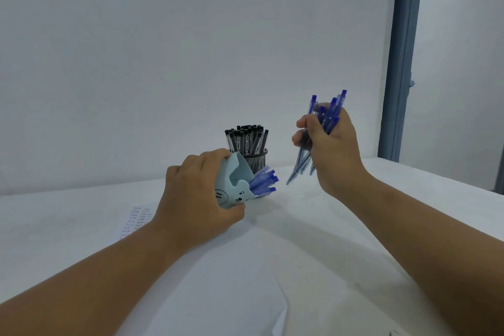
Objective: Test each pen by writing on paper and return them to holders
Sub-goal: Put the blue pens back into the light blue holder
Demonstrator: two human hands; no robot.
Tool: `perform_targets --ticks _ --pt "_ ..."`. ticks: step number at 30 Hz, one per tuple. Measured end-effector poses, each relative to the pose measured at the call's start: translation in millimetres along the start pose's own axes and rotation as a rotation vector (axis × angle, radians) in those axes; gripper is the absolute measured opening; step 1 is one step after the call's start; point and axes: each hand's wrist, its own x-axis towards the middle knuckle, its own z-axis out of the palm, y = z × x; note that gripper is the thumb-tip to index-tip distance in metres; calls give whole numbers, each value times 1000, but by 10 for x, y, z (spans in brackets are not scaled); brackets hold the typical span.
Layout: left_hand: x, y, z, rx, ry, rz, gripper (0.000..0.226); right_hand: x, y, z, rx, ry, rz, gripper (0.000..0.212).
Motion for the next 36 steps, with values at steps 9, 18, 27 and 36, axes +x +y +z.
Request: perform_targets --ticks 9,18,27,36 --pt "25 221 15 -49 -3 92 82 -301 -110 300 108 -12 5 4" --pt "-5 260 -22 -316 61 -124 72 -338 136 330 -495 -204 -100 42" --pt "-20 222 -14 -371 56 -166 68 -353 135 318 -90 -276 143 51" --pt "-27 255 17 -400 46 -159 69 -344 151 303 -70 -166 54 21"
